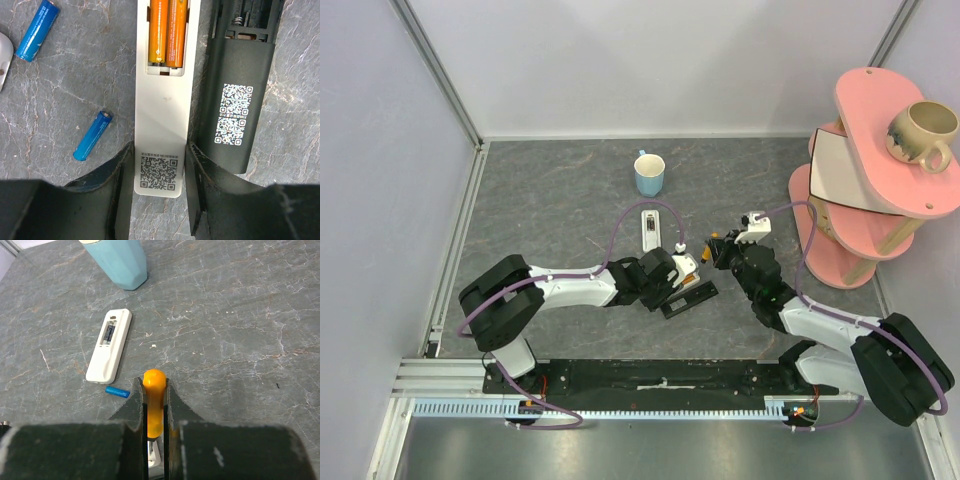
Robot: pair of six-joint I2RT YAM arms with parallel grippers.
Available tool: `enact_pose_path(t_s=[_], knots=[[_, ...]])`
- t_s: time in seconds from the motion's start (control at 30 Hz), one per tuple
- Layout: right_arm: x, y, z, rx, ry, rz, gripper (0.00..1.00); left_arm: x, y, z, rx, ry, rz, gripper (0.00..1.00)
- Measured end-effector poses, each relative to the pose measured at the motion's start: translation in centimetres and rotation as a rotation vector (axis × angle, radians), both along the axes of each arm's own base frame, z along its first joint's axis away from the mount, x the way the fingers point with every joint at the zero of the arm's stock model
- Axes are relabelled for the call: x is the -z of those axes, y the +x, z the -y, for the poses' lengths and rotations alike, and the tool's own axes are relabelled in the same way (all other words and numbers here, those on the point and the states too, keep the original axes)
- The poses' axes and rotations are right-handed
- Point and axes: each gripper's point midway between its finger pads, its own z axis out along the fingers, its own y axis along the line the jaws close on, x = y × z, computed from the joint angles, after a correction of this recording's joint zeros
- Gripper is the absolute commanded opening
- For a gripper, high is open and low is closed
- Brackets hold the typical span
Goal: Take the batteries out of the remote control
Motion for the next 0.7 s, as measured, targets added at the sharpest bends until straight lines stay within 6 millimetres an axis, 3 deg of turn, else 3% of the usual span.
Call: enact_pose_path(t_s=[0.7], knots=[[-1.1,-0.9,-0.8,-0.067,0.054,0.041,0.00,0.0,0.0,0.0,0.000,0.000,-0.001,0.33]])
